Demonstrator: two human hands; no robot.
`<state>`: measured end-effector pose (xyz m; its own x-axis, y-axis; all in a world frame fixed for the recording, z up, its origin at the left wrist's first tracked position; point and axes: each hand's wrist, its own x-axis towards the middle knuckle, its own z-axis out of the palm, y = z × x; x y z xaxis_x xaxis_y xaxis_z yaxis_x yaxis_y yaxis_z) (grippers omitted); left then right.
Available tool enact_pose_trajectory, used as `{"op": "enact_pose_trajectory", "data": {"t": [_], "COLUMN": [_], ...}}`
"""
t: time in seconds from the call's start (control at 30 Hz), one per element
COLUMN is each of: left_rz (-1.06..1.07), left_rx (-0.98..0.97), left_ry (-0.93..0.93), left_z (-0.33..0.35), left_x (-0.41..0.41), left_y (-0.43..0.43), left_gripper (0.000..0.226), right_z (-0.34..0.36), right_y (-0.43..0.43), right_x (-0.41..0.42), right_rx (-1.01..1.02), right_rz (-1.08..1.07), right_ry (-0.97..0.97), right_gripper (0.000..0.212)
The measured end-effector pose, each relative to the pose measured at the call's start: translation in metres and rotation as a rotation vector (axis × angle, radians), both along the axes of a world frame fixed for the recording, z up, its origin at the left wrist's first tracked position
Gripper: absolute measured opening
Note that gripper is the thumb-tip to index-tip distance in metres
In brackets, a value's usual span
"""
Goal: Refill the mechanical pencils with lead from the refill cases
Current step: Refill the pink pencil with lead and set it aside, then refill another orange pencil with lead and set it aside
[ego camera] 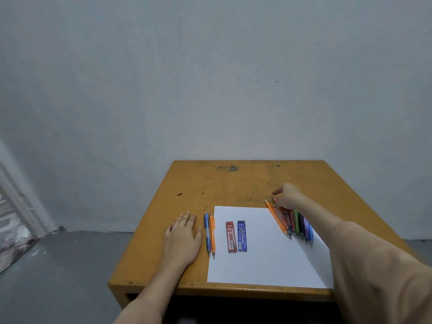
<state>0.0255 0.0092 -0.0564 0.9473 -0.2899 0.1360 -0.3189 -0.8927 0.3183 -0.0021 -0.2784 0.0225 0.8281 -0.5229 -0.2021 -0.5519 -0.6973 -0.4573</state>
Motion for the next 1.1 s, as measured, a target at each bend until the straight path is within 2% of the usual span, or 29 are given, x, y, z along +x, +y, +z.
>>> {"op": "enact_pose_trajectory", "data": {"t": [0.3,0.53,0.93,1.1], "left_rz": [0.006,0.009,0.016,0.014], "left_rx": [-0.006,-0.002,-0.004,-0.001], "left_ry": [0.002,-0.006,-0.002,-0.005], "left_z": [-0.002,-0.004,-0.004,-0.002], "left_x": [0.001,0.001,0.001,-0.001], "left_y": [0.001,0.001,0.000,0.000], "left_gripper": [0.053,0.053,0.054,0.053], "right_z": [-0.010,-0.015,0.009,-0.002], "right_y": [0.002,-0.001,0.037,0.066], "right_x": [-0.004,-0.006,0.003,0.007], "right_rx": [-0.092,-0.066,0.284,0.318], "right_rz": [0.016,-0.009,0.110,0.248], "right_ry": [-0.046,-0.107,-0.320,-0.291], "right_gripper": [0.033,0.026,0.017,0.021]}}
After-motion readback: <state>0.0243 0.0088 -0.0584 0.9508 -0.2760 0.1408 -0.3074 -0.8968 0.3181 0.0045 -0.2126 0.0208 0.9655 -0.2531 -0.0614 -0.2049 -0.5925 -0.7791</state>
